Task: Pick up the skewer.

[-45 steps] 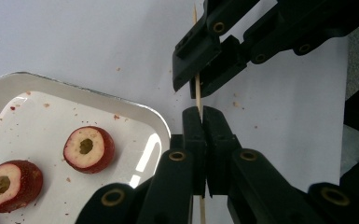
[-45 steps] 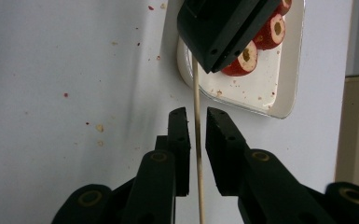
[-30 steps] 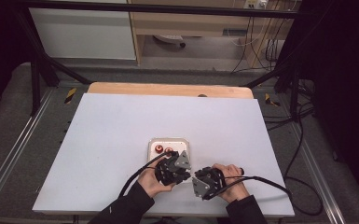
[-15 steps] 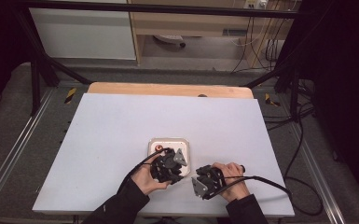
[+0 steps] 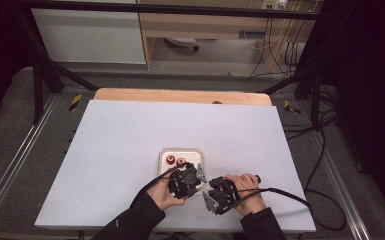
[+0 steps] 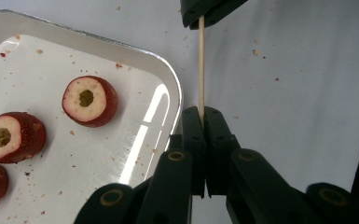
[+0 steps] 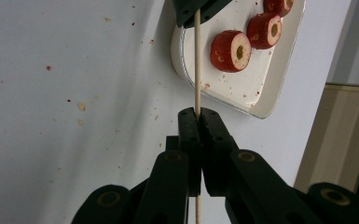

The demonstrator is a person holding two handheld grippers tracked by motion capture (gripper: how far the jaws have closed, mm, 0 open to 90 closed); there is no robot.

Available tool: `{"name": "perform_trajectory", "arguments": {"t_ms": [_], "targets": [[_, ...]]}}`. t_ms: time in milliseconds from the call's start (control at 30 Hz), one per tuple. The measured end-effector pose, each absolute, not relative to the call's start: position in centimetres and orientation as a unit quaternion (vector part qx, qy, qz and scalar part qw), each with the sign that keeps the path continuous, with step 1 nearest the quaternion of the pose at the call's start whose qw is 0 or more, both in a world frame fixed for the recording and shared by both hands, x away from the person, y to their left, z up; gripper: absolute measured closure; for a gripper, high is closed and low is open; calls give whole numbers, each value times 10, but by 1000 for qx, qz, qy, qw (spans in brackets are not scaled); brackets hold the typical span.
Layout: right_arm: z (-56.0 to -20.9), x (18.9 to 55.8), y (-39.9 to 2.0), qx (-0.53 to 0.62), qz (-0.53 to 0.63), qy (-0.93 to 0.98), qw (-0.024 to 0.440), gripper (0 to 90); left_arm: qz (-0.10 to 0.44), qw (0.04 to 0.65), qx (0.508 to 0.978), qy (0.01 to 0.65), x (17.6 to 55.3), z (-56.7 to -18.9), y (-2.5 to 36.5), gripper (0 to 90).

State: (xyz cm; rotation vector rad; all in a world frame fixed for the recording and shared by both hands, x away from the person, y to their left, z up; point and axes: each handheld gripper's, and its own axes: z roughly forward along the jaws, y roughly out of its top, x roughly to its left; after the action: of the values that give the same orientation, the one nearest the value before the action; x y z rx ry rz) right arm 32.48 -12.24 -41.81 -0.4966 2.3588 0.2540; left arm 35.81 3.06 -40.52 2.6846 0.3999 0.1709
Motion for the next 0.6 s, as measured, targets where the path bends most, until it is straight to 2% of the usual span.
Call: {"name": "perform_trajectory", "arguments": {"t_ms": [133,367,400,433,600], "targets": [[-417,325,-124,-171,107,917,345,830,60,211,965,145,358,-406,33,884],[-410,332,-137,-67,179,925,328,618,74,228,957,161,357,-406,53,884],[-410,332,-137,-67,179,925,328,618,74,228,957,161,357,-406,53,884],[-409,334,-143,-26,198,927,317,559,75,231,956,163,357,-406,56,884],[-410,338,-159,88,258,913,304,382,83,238,952,173,356,-406,72,884]]}}
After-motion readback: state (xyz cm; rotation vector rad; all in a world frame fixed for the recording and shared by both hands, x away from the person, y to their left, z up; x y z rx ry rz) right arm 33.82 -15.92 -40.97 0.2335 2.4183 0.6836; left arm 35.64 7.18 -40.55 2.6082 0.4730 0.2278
